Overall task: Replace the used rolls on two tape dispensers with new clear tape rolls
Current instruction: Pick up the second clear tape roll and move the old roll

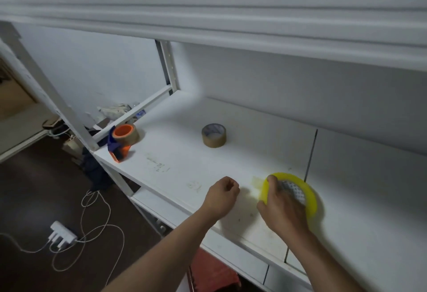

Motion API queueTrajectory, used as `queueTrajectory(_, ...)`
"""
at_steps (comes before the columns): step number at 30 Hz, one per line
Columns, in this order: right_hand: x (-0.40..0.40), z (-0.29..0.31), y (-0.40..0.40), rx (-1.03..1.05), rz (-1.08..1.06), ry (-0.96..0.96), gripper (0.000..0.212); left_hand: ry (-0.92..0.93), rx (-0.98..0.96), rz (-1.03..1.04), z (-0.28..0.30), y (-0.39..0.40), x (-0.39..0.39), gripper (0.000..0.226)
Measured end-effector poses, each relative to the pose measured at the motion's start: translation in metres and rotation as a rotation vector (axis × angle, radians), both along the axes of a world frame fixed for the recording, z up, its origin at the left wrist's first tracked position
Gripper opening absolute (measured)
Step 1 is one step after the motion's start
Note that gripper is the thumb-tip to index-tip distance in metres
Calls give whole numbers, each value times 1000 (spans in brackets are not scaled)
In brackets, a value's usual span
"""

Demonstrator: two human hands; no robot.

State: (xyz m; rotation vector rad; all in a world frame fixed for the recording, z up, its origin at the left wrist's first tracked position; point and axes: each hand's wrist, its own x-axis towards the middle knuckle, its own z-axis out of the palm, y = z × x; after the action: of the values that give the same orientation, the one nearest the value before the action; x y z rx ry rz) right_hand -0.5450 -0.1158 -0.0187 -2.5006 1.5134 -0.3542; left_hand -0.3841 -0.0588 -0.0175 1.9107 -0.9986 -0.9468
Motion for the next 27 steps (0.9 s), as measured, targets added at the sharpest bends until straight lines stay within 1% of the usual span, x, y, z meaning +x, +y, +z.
queueTrajectory(2,17,4,-1,-16,52,-25,59,-14,-25,42,1,-2,16,11)
queueTrajectory(7,69,5,5,-87,166,-2,64,-42,-98,143,8,-12,75,19)
queueTrajectory(10,108,0,13,-66,167,14,63,-68,-129,156,6,-14,117,20)
queueTrajectory(12,137,-3,17,-87,138,31,67,-90,-139,122,0,-11,147,21)
queueTrajectory(14,165,-5,23,-68,123,78,76,-122,-134,67,-4,-5,178,20)
queueTrajectory(17,208,-7,37,-121,74,92,82,-155,-147,10,-9,-1,226,19)
queueTrajectory(22,260,-15,52,-152,24,96,79,-121,-179,-72,-18,-2,273,14)
queueTrajectory(25,277,-17,57,-113,-5,144,79,-76,-179,-124,-26,-3,283,11)
queueTrajectory(27,281,-16,57,-51,-6,128,72,-44,-171,-145,-30,-9,287,10)
